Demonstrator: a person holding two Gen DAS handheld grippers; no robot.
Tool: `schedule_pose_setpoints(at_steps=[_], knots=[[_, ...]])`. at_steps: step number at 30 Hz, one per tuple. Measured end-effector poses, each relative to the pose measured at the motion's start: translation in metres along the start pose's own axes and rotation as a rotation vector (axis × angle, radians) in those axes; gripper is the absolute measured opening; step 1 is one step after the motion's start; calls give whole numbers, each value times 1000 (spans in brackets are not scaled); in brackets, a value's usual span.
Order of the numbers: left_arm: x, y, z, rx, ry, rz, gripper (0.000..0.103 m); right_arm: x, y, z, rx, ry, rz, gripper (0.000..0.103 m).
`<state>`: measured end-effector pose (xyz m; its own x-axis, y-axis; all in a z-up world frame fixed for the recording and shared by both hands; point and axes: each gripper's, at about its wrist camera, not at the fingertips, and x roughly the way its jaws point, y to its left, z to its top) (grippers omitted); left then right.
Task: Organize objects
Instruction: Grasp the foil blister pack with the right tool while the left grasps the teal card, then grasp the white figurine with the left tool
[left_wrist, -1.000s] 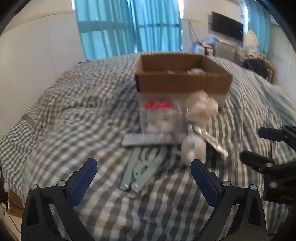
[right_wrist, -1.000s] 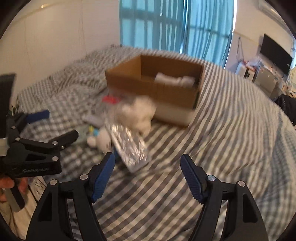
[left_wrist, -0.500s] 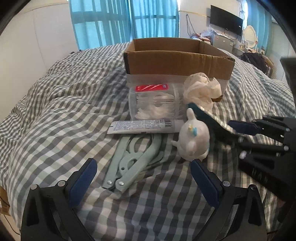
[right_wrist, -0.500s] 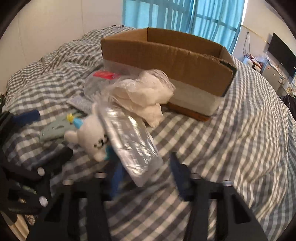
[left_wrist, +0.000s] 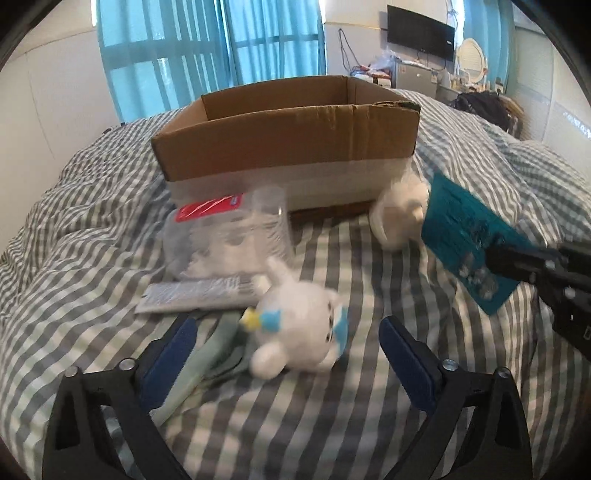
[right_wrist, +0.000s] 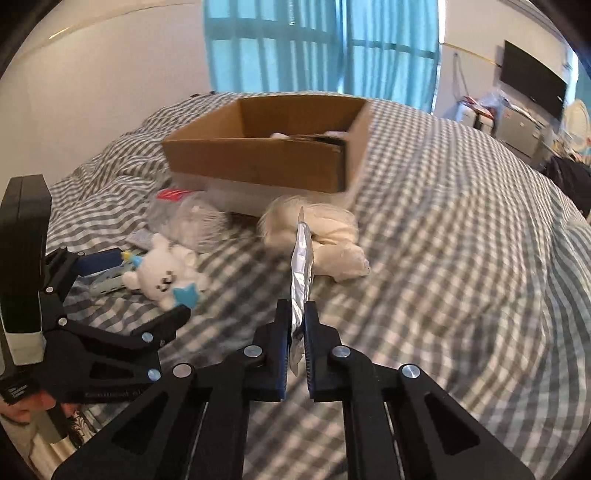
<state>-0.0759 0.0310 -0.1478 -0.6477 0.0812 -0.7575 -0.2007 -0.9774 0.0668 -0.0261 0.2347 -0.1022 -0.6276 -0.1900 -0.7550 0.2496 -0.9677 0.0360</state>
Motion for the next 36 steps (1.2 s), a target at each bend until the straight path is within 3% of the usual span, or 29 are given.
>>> schedule_pose_setpoints(at_steps=[2, 4, 5, 6, 16, 20, 30, 31, 32, 34, 36], knots=[[6, -2, 1, -15, 12, -11, 87, 6, -6, -1, 25, 16, 7, 7], [13, -2, 2, -24, 30, -31, 73, 9, -10, -5, 28, 25, 12, 7], [17, -3, 2, -23, 40, -37, 61, 10, -11, -6, 27, 26, 12, 7], [21, -3, 1, -21, 54, -37, 58, 12, -12, -7, 28, 25, 13, 7], [2, 3, -5, -45, 43, -48, 58, 11, -11, -7, 36, 17, 3, 7], [-9, 11, -8, -72, 72, -7, 58, 5, -7, -10, 30, -1, -25, 7], [-69, 21, -7, -122, -30, -56, 56, -47, 12, -10, 24, -82, -57, 7], [-73, 23, -6, -126, -40, -56, 48, -51, 14, -9, 19, -90, -60, 7], [-78, 25, -4, -127, -49, -57, 31, -57, 17, -9, 14, -100, -61, 7], [-87, 30, 2, -133, -58, -64, 29, -67, 21, -7, 6, -117, -54, 7], [-94, 35, 7, -140, -71, -91, 12, -74, 24, -4, 0, -129, -55, 7]])
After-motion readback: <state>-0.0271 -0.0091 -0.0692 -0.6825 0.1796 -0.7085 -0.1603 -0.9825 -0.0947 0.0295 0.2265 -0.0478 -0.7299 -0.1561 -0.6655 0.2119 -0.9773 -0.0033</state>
